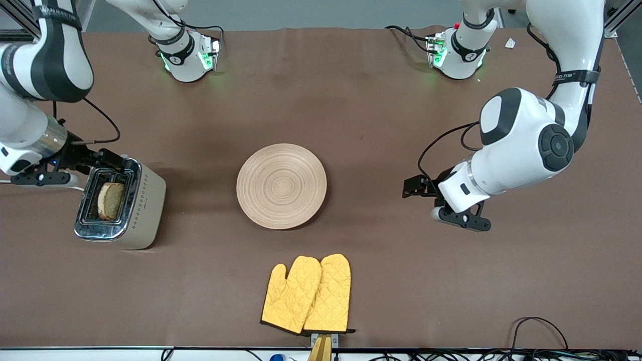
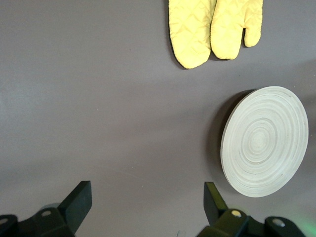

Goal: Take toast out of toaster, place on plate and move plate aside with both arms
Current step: 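Move the right gripper over the toaster and lower onto the toast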

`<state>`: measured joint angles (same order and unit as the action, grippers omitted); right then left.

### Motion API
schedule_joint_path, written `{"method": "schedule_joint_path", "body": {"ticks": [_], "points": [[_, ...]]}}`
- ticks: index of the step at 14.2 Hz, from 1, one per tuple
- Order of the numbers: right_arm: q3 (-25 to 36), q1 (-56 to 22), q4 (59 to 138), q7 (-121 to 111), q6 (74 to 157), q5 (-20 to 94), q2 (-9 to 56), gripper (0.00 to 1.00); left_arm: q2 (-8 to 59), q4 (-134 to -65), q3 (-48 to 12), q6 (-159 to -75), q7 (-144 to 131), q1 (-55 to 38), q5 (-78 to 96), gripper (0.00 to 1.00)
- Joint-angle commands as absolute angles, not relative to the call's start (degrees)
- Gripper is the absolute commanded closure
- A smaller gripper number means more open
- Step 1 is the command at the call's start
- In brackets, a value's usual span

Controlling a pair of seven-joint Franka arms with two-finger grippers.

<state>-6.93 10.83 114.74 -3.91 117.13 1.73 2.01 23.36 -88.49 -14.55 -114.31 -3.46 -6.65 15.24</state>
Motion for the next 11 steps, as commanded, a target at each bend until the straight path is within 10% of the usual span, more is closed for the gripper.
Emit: {"method": "schedule_joint_path", "body": {"ticks": [1, 6, 9, 11], "points": [[-7.21, 12.56, 114.87, -5.36, 121.10, 1.32, 5.09, 0.00, 24.35, -87.36, -14.59, -114.35, -3.08, -6.42, 16.26, 0.00], [-7.12, 13.62, 111.81, -5.63, 125.24, 0.62, 10.63, 0.08, 23.73, -87.01, -14.68, -114.26, -3.16, -6.24, 16.87, 0.00], [-7.12, 13.45, 111.71, -5.63, 125.25, -0.70, 11.51, 0.87, 23.73, -87.10, -14.59, -114.08, -2.99, -6.76, 16.79, 0.00], [-7.12, 13.36, 111.80, -5.54, 124.89, -0.79, 11.51, 1.00, 23.55, -87.10, -14.68, -113.65, -2.99, -6.77, 16.79, 0.00]]}}
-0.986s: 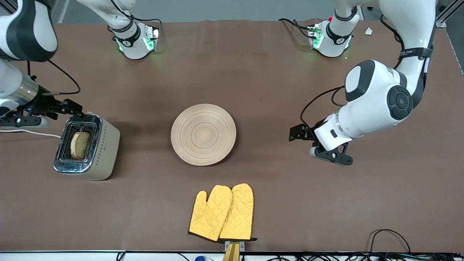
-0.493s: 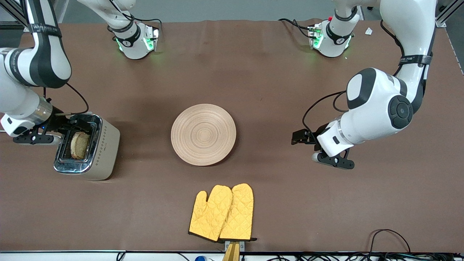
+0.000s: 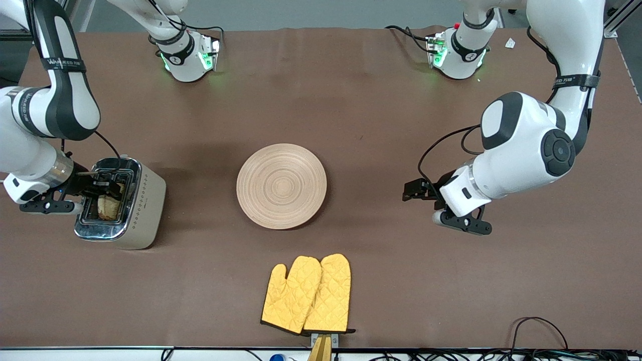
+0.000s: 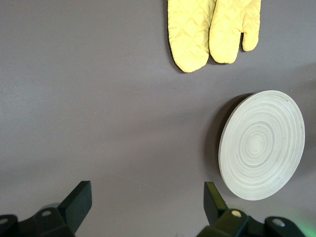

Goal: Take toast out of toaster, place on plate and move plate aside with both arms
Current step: 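Grasp the toast slice with the right gripper and lift it out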

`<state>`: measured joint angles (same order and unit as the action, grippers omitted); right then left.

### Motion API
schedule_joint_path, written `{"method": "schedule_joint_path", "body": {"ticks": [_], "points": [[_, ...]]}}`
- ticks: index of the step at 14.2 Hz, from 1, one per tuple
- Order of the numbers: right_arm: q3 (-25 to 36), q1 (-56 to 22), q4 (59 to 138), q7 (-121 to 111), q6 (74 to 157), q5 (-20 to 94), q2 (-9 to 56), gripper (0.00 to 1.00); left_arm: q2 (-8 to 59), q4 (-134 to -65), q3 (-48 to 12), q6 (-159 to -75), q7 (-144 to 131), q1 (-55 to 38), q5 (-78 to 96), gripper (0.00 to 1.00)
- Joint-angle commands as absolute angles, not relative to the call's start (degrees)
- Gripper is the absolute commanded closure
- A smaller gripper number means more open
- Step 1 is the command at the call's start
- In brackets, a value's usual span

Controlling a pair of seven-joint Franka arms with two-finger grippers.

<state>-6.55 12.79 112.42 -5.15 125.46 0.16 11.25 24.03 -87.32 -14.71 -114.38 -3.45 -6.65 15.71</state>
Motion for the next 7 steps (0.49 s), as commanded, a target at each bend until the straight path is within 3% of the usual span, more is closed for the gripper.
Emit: {"method": "schedule_joint_path", "body": {"ticks": [1, 4, 7], "points": [[-7.12, 13.27, 111.62, -5.54, 124.81, -0.79, 11.51, 1.00, 23.47, -87.10, -14.68, -113.47, -2.81, -6.51, 16.79, 0.00], [-7.21, 12.83, 109.00, -4.75, 122.89, -0.79, 11.16, 1.00, 22.94, -87.28, -14.68, -113.47, -2.81, -6.42, 16.87, 0.00], [-7.47, 10.73, 97.52, -2.91, 105.62, -0.79, 10.81, 1.00, 23.20, -87.28, -14.68, -113.47, -2.90, -6.85, 16.88, 0.00]]}}
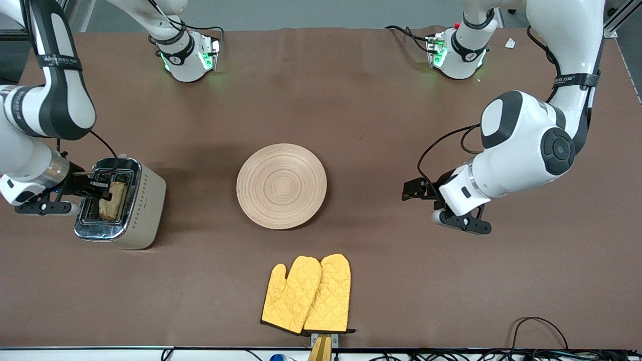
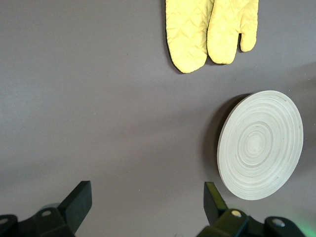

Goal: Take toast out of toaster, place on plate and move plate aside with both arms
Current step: 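Grasp the toast slice with the right gripper and lift it out, then carry the toast over the wooden plate with the right gripper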

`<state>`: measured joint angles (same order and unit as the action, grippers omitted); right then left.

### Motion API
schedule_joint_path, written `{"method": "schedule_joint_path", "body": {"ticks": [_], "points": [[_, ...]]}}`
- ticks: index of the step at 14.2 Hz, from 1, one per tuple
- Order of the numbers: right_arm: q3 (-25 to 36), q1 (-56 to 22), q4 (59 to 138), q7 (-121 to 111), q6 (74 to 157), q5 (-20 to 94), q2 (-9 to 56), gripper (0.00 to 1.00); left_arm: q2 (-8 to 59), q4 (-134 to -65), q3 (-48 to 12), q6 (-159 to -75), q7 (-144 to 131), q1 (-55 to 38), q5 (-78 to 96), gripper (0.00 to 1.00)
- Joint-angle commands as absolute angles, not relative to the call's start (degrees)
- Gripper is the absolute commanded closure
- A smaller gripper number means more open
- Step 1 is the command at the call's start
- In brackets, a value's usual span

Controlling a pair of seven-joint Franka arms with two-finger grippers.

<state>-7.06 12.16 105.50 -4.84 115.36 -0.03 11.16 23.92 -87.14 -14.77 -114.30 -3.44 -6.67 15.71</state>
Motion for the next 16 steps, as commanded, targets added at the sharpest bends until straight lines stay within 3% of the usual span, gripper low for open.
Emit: {"method": "schedule_joint_path", "body": {"ticks": [1, 4, 9, 12, 16], "points": [[-7.47, 9.24, 93.82, -1.94, 100.77, -0.79, 10.64, 1.00, 23.29, -87.36, -14.68, -113.47, -2.90, -6.77, 16.88, 0.00], [-8.00, 6.69, 90.26, 2.28, 94.40, 3.49, 9.67, 1.00, 23.29, -87.36, -14.68, -113.47, -2.81, -6.42, 16.88, 0.00], [-8.00, -2.53, 94.39, 15.00, 100.10, 8.44, 9.49, 1.00, 23.47, -87.19, -14.68, -113.47, -2.81, -6.06, 17.05, 0.00], [-8.09, -9.47, 99.38, 22.40, 108.33, 12.28, 8.53, 1.00, 23.38, -87.10, -14.59, -113.47, -2.81, -5.63, 17.05, 0.00], [-8.00, -19.31, 109.05, 27.76, 125.29, 16.79, 7.29, 1.00, 23.64, -87.01, -14.59, -113.64, -2.72, -4.49, 19.85, 0.00]]}}
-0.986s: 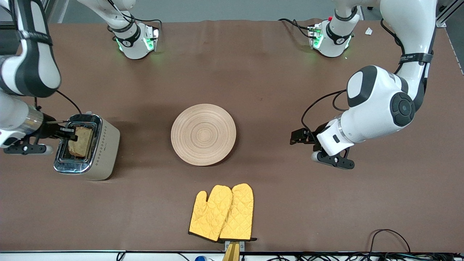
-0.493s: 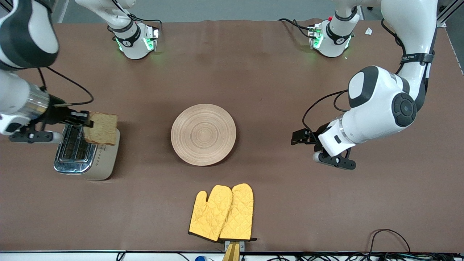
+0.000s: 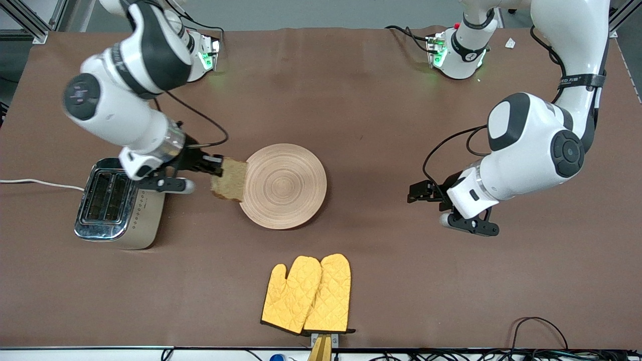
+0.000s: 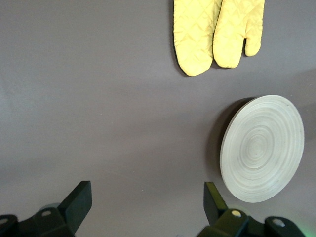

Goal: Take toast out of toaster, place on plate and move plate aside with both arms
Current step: 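Carry the toast over the wooden plate with the right gripper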

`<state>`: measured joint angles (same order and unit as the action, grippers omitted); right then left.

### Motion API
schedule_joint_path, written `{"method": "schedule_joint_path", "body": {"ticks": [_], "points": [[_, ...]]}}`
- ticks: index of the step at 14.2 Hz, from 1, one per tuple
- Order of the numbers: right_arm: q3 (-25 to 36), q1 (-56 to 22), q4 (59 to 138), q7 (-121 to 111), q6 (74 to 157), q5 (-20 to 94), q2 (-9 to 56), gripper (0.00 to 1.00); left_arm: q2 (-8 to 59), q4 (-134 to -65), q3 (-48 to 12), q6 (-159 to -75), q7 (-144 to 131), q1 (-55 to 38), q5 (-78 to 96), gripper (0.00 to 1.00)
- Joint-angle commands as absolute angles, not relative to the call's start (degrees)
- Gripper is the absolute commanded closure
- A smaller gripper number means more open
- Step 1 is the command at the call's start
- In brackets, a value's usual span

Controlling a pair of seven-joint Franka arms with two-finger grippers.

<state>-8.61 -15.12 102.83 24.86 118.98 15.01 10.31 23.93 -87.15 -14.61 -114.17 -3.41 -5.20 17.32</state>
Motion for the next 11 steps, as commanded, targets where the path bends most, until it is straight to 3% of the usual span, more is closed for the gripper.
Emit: {"method": "schedule_joint_path", "body": {"ticks": [1, 5, 11], "points": [[-8.00, -22.56, 110.46, 29.51, 129.07, 16.79, 7.38, 1.00, 23.73, -87.10, -14.59, -113.64, -2.72, -4.13, 20.65, 0.00], [-8.00, -28.91, 115.04, 32.78, 141.39, 16.70, 8.17, 1.00, 25.13, -87.01, -14.59, -114.17, -2.72, -4.13, 21.79, 0.00], [-7.91, -28.92, 123.11, 32.08, 151.32, 13.99, 9.93, 1.00, 28.73, -87.01, -14.50, -114.35, 2.28, -3.34, 29.87, 0.00]]}}
